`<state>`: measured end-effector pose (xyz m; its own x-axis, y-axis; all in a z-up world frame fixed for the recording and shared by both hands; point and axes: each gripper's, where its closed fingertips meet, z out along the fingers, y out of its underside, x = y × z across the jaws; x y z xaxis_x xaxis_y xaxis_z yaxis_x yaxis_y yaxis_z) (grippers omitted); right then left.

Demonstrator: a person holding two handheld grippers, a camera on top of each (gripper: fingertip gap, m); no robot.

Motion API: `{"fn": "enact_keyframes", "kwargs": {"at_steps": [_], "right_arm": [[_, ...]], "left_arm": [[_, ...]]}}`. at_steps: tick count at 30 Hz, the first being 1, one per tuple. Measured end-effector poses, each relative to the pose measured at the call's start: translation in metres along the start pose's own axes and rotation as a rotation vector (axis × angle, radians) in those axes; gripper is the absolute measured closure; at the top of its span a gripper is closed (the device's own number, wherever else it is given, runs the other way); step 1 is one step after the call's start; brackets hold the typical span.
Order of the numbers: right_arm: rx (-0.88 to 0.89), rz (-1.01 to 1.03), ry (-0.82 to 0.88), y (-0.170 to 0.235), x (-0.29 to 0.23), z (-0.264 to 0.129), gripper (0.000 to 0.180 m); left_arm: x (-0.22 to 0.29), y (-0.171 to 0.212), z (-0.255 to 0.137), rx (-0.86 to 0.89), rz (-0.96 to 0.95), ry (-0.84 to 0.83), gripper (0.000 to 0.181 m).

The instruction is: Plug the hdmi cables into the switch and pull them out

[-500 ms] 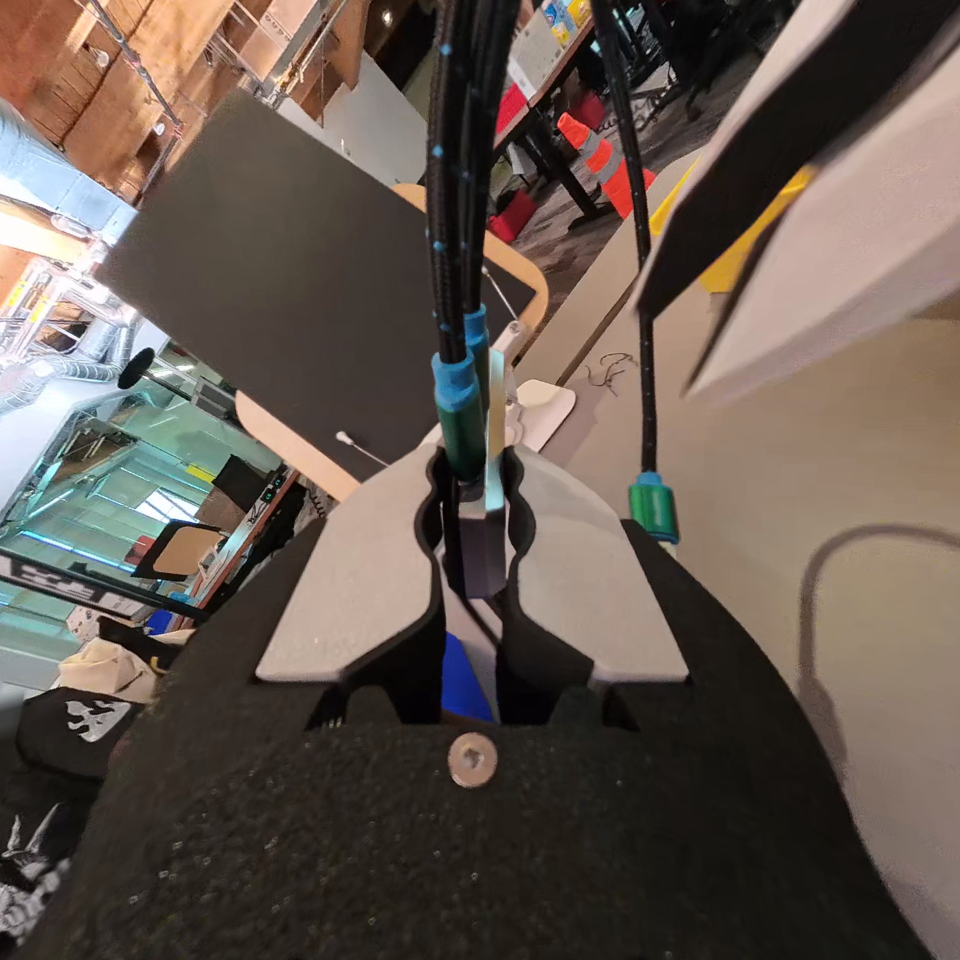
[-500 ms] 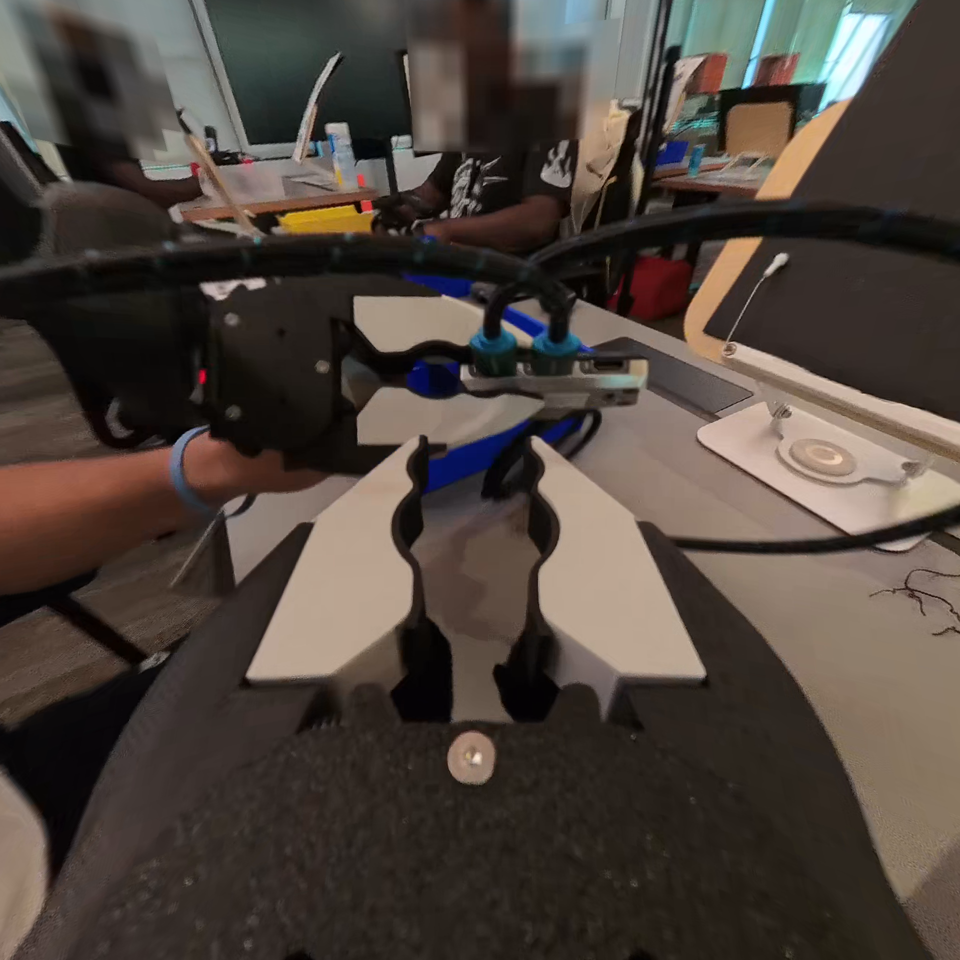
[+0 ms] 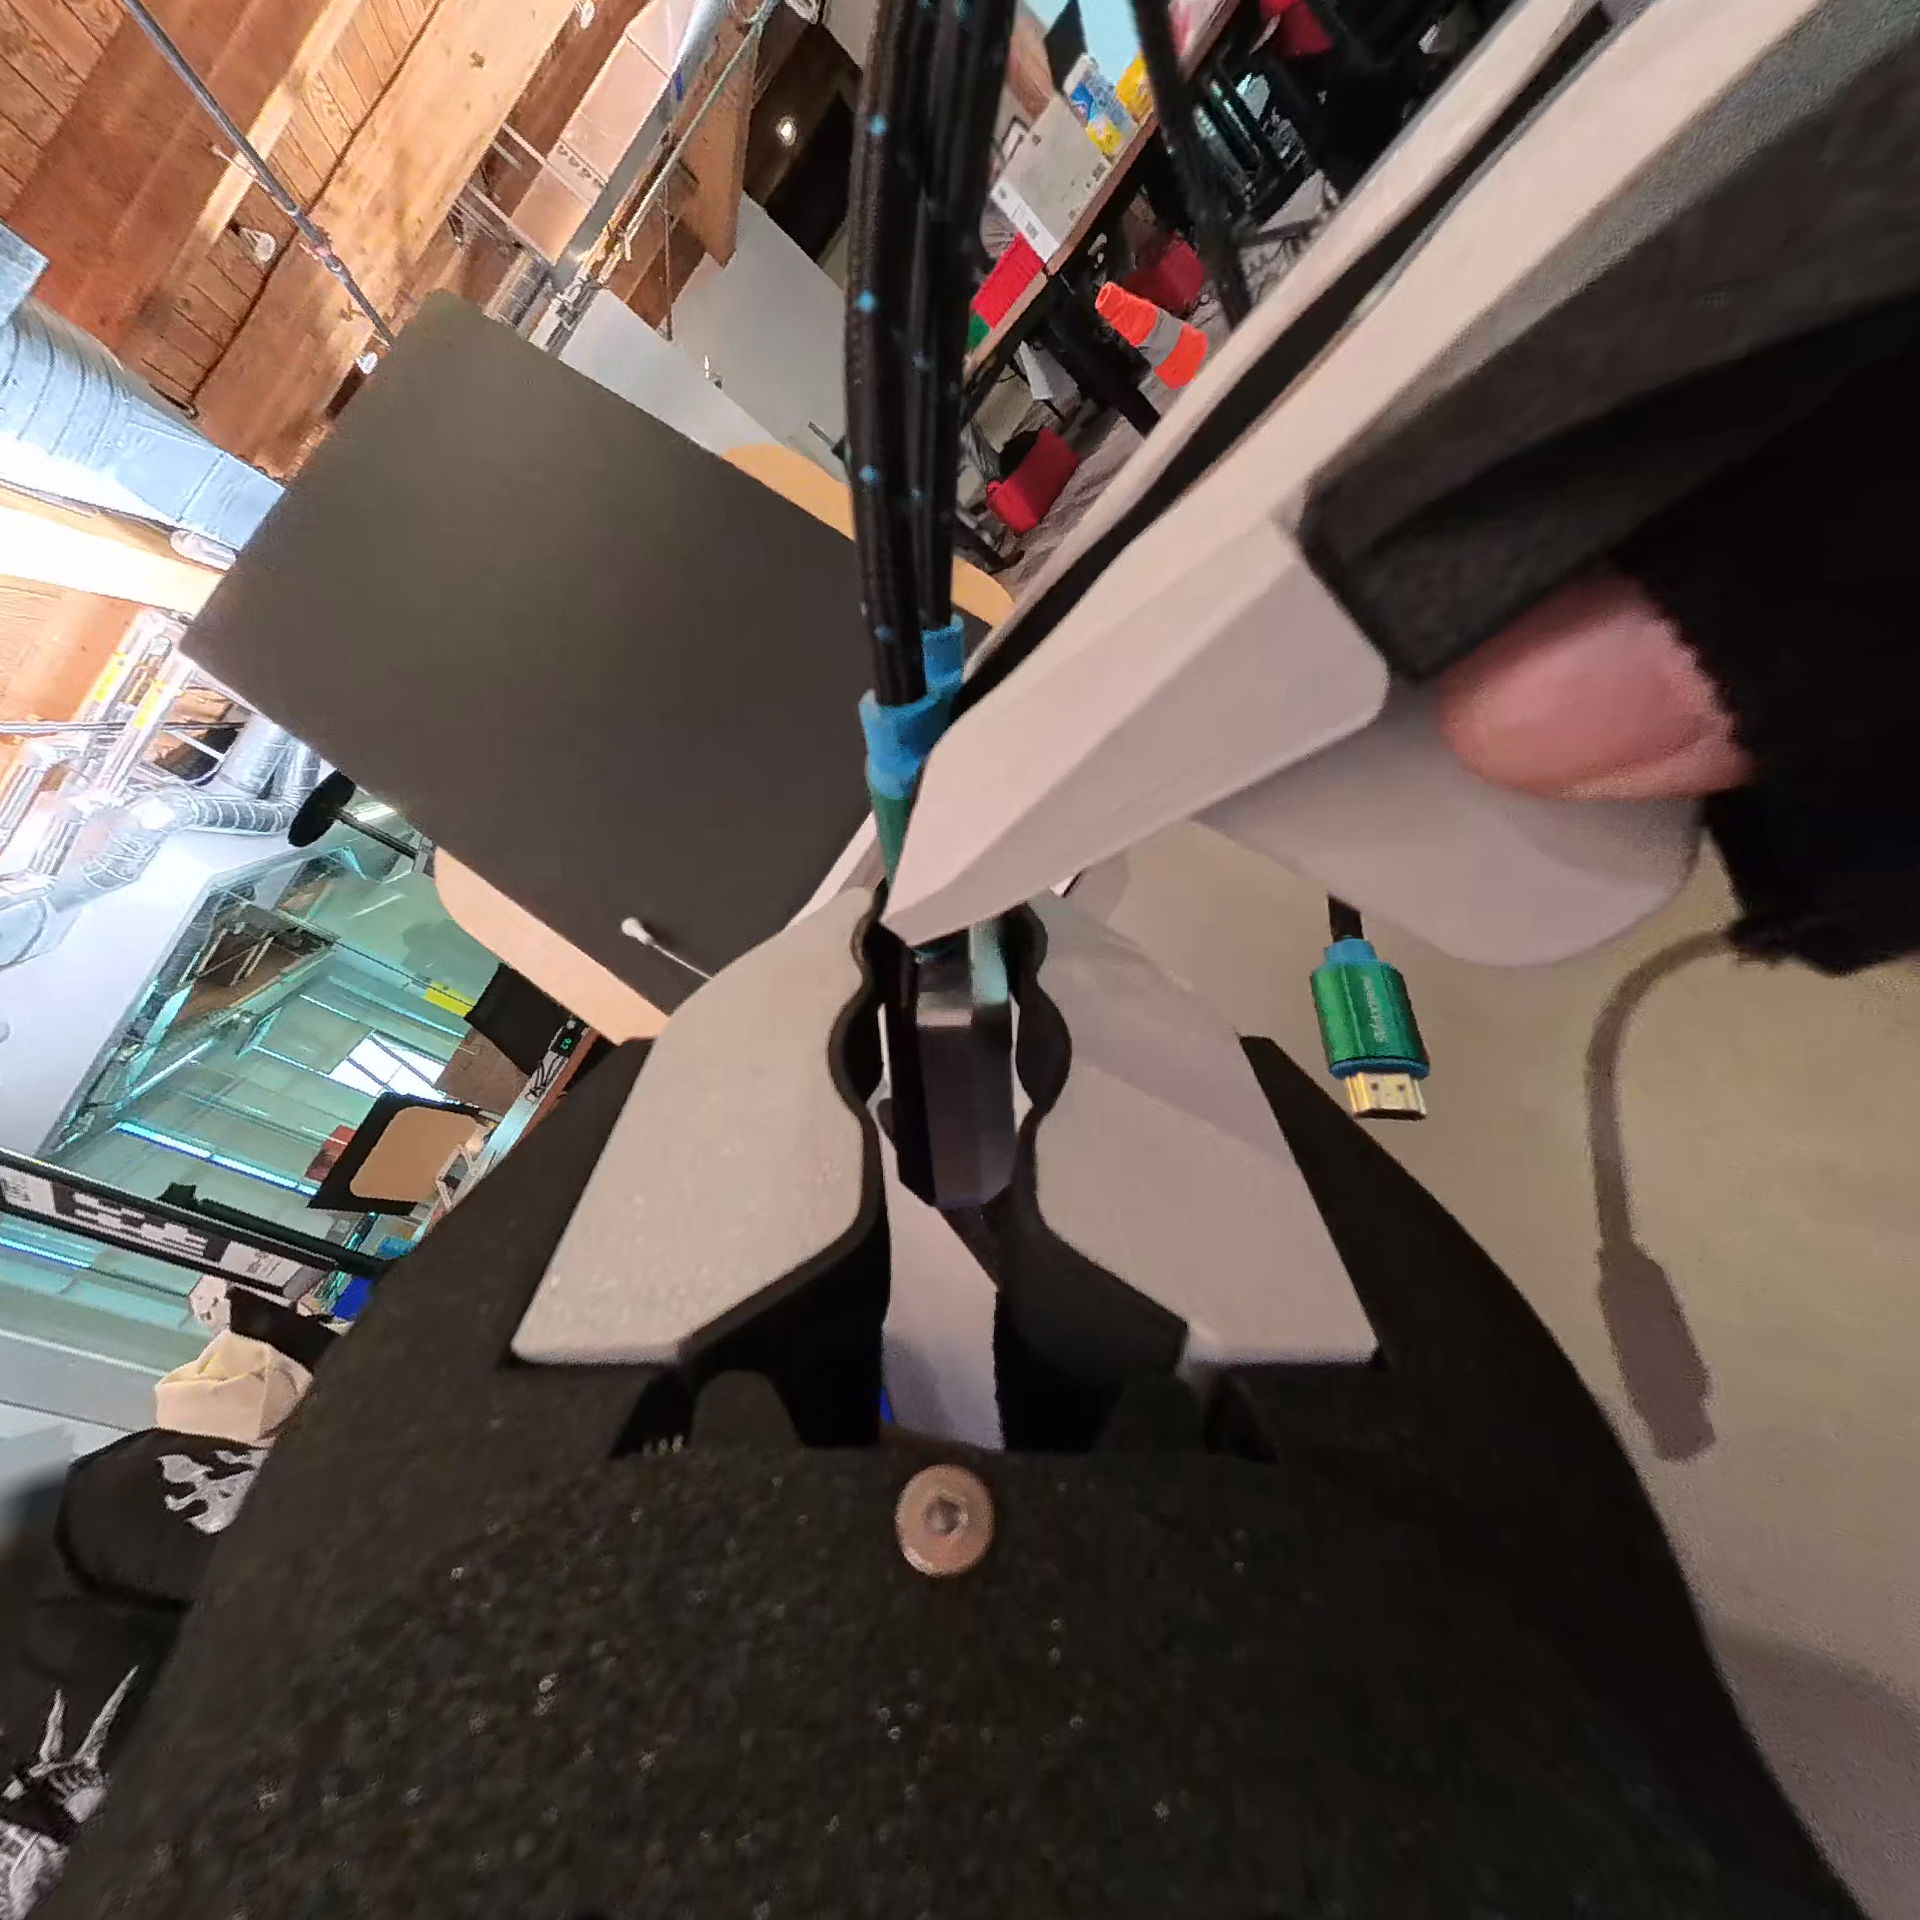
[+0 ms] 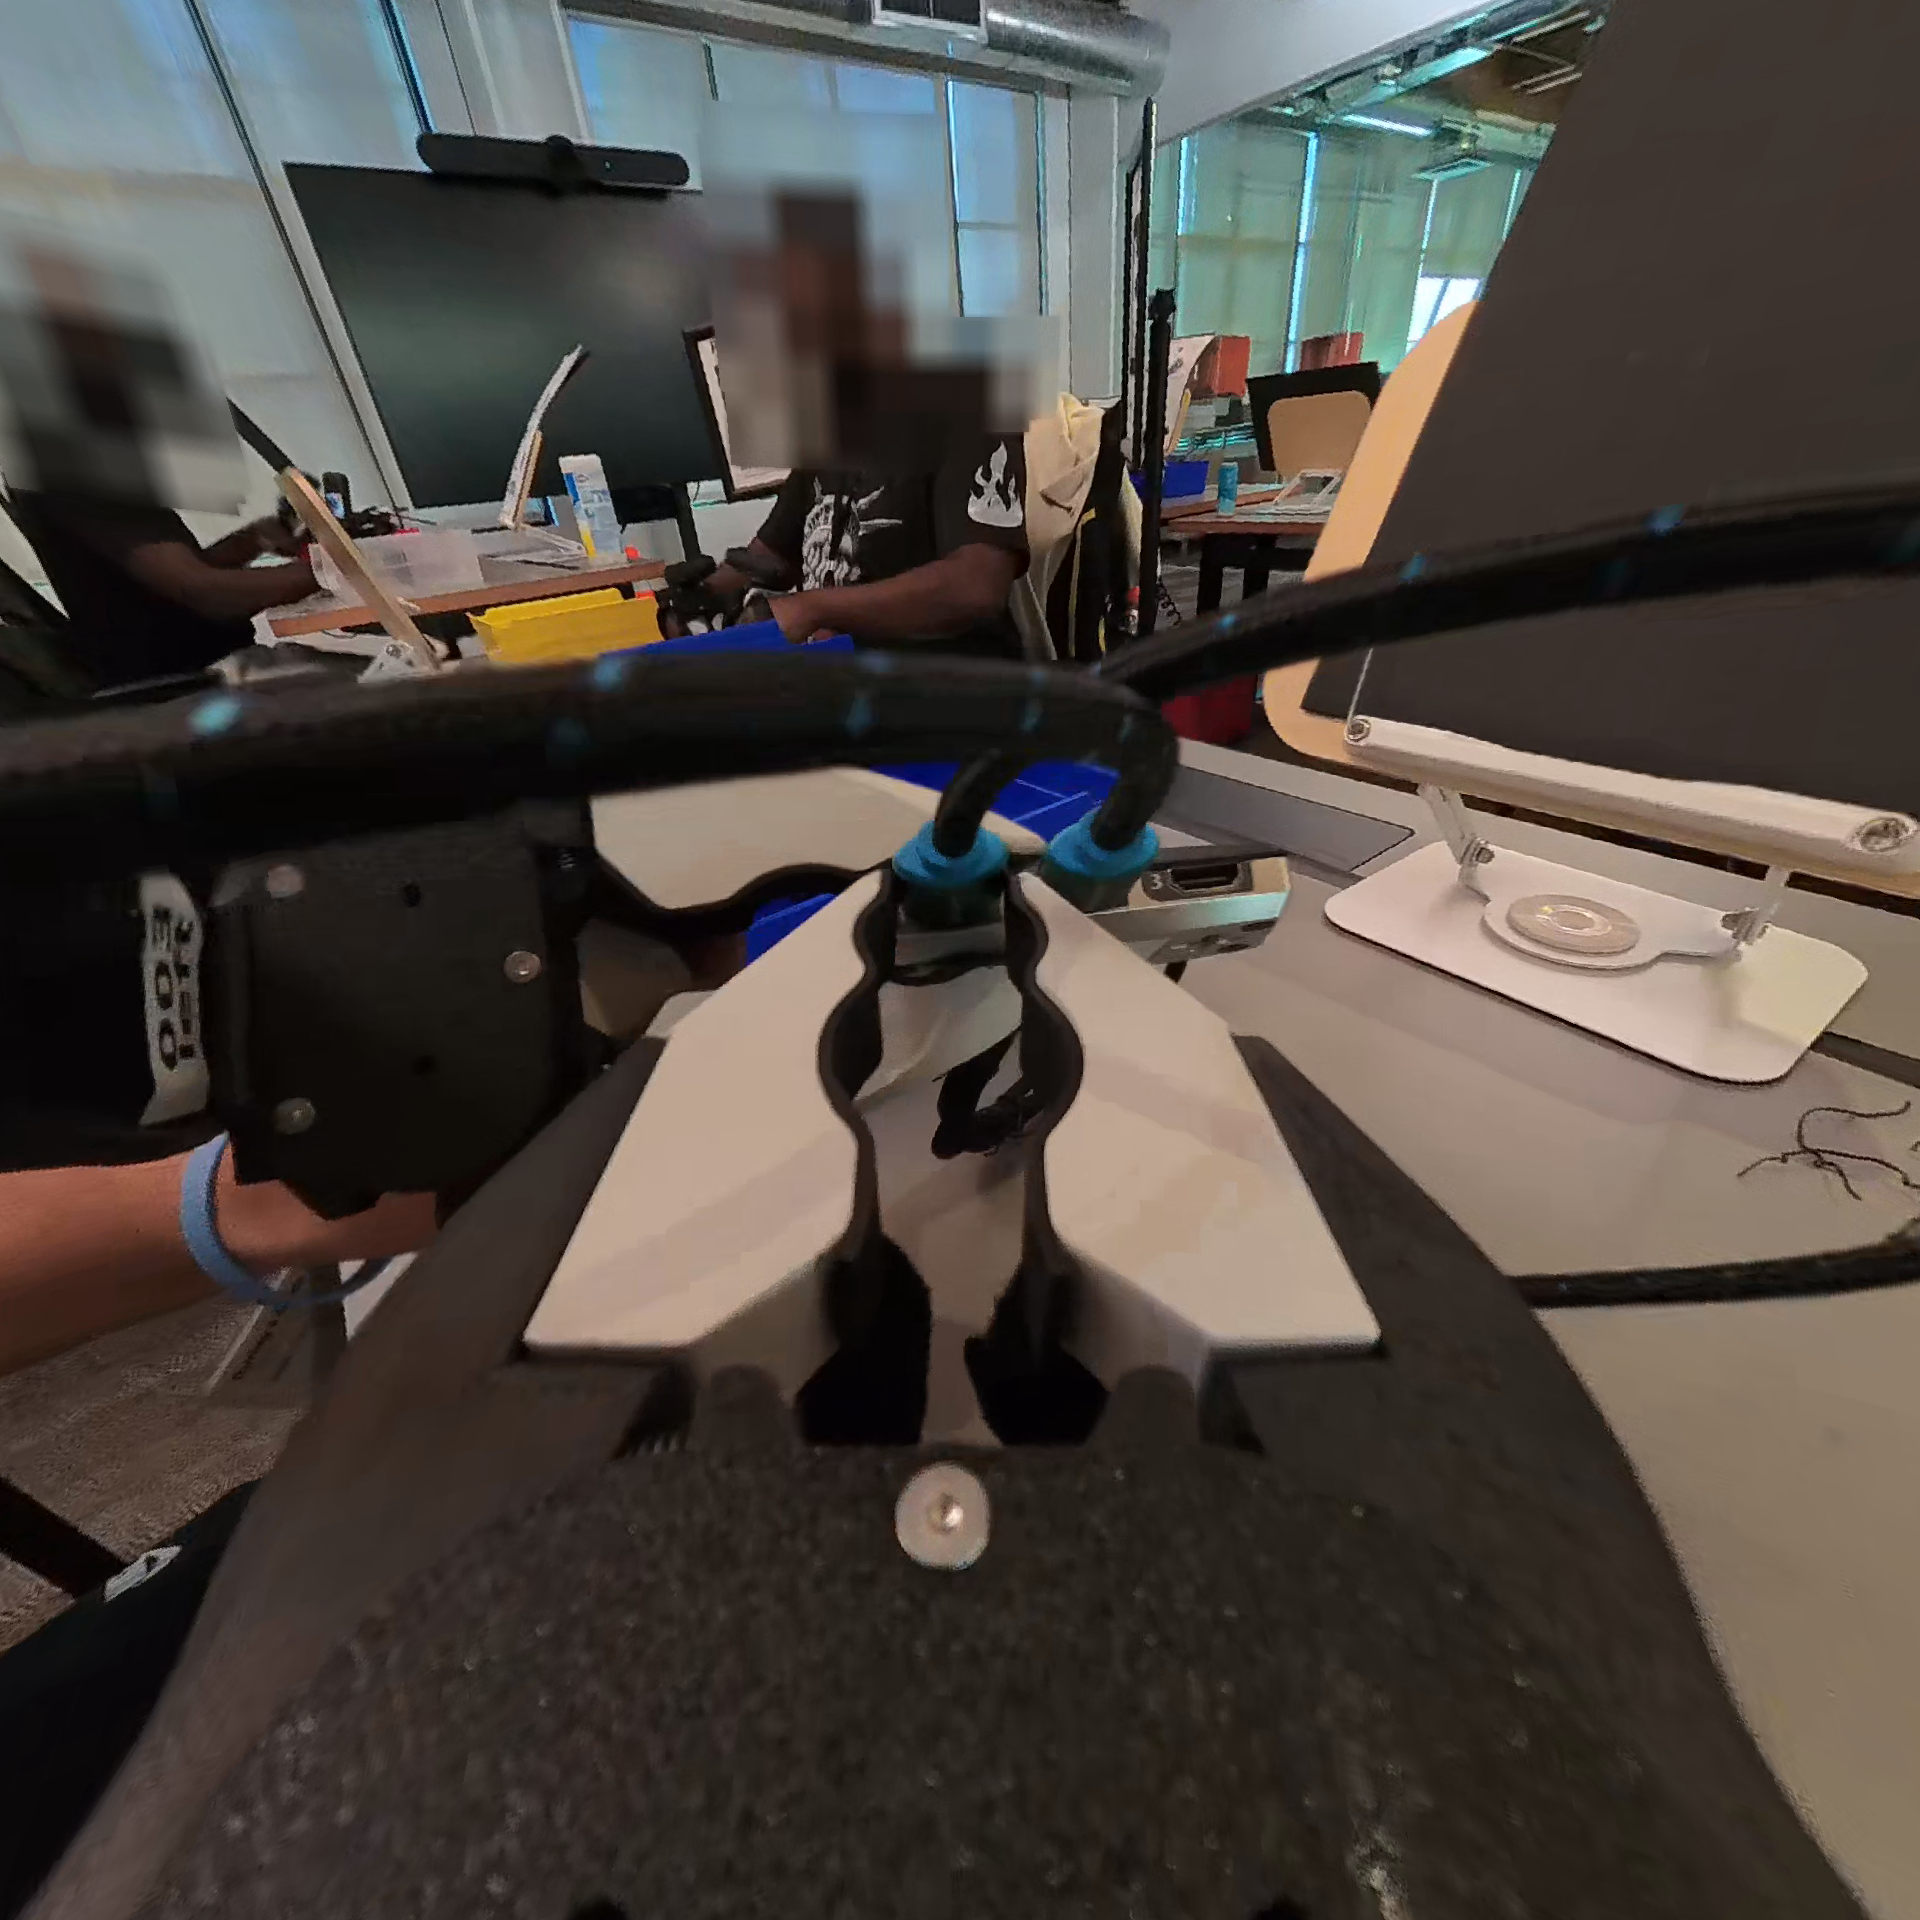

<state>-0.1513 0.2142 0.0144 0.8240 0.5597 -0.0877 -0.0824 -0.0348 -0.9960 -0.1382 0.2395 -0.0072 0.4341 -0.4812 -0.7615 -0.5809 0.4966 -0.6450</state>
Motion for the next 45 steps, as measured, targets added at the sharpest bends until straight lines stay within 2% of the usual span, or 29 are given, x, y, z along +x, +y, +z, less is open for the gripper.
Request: {"fn": "enact_keyframes", "kwargs": {"at_steps": [6,10,15,18,27,36,45], "right_arm": [[-0.003,0.034,0.009,0.014,0.006,-0.002,0.160],[-0.013,0.061,-0.008,0.033,0.001,-0.013,0.160],[-0.081,0.062,-0.030,0.075,-0.008,-0.030,0.160],[-0.091,0.030,-0.026,0.084,-0.010,-0.029,0.160],[0.067,-0.027,0.010,0.057,-0.012,-0.033,0.154],[-0.048,-0.097,0.020,0.073,-0.010,-0.029,0.157],[-0.095,-0.060,0.074,0.079,-0.006,-0.028,0.160]], "left_arm": [[0.015,0.005,0.003,0.022,-0.036,0.045,0.160],[0.036,0.014,-0.004,0.031,-0.136,0.122,0.156],[0.066,0.038,-0.014,-0.022,-0.083,0.108,0.152],[0.070,0.045,-0.015,-0.035,-0.048,0.096,0.154],[0.064,0.049,-0.015,-0.034,-0.087,0.025,0.157],[0.069,0.052,-0.016,-0.045,-0.050,0.037,0.157],[0.073,0.055,-0.013,-0.059,-0.050,0.049,0.157]]}}
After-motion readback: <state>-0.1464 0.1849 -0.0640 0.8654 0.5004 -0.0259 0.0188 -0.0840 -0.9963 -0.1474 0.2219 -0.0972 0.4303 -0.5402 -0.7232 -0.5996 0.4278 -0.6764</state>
